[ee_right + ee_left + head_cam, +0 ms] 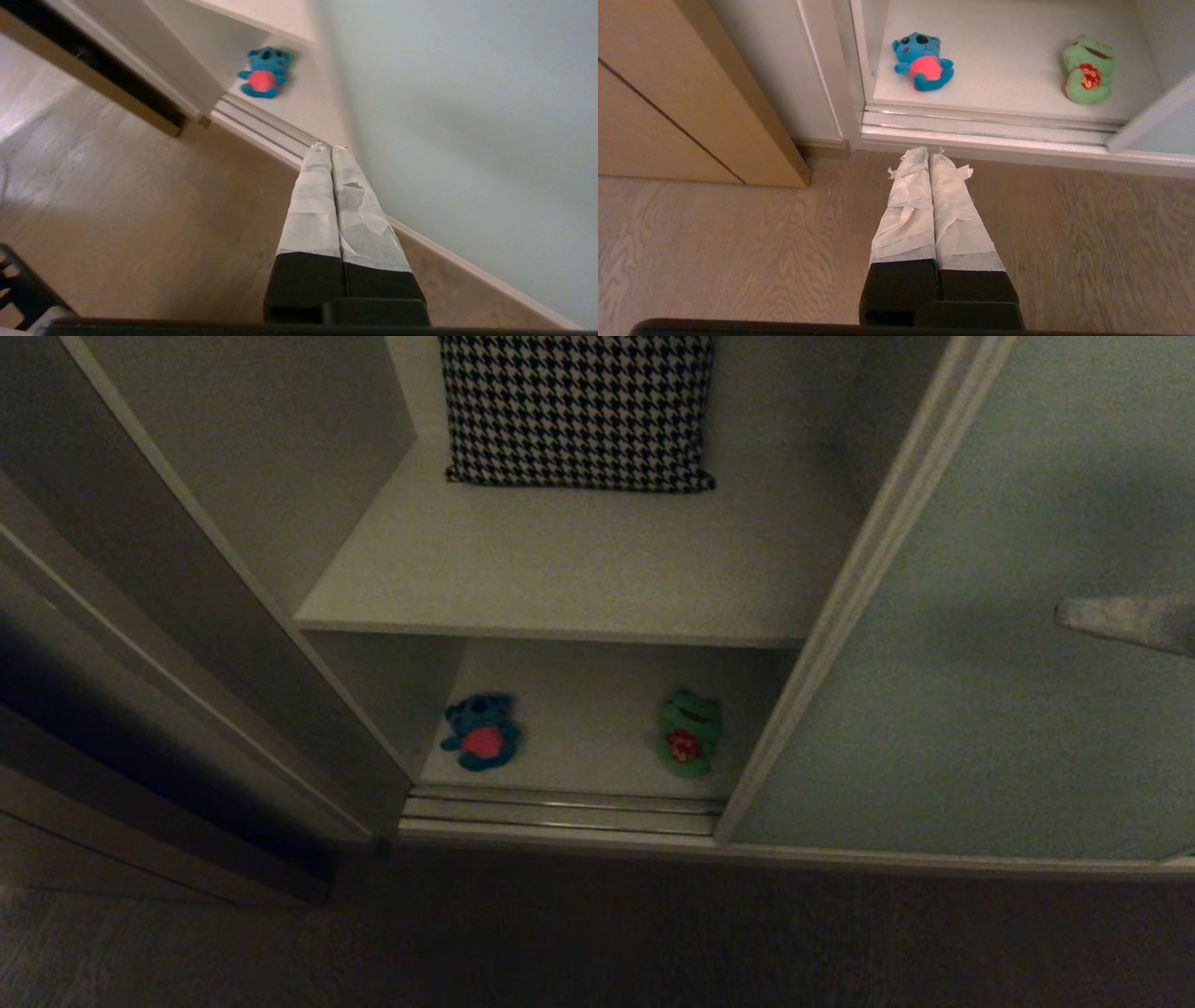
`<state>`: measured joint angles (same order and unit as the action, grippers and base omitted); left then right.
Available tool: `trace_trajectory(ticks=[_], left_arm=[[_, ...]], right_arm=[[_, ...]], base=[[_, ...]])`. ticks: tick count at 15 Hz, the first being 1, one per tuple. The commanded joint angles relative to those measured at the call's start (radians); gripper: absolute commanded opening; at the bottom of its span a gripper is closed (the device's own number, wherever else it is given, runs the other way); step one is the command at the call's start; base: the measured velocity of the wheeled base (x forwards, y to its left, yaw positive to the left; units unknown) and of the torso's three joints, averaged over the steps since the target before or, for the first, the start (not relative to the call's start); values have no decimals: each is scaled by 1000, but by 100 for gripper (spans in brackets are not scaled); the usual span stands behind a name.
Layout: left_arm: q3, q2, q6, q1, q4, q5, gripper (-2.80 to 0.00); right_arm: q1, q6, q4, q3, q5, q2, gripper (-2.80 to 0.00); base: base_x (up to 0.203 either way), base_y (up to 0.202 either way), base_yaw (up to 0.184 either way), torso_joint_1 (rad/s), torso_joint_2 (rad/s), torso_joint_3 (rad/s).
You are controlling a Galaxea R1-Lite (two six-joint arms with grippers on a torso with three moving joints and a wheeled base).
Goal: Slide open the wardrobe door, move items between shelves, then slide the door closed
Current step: Close the door
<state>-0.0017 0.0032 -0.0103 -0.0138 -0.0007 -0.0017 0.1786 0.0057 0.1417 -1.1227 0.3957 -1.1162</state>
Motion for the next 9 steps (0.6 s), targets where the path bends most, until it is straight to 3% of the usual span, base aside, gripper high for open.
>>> trace_trajectory(ticks=[1, 4, 5, 9], left_arm=[[0, 0, 0, 0, -1, 0, -280], [0, 1, 0, 0, -1, 0, -280], [0, 1, 0, 0, -1, 0, -280], [0, 1, 0, 0, -1, 0, -280]], right_arm=[[9, -2, 1, 55, -5, 81, -280], [-43, 13, 9, 97, -8, 144, -280], [-71, 53, 24, 96, -8, 170, -280], [-328, 119, 90, 117, -7, 219, -280]], base=[[0, 0, 0, 0, 0, 0], [0, 0, 0, 0, 0, 0], [0, 0, 0, 0, 0, 0], [0, 0, 0, 0, 0, 0]])
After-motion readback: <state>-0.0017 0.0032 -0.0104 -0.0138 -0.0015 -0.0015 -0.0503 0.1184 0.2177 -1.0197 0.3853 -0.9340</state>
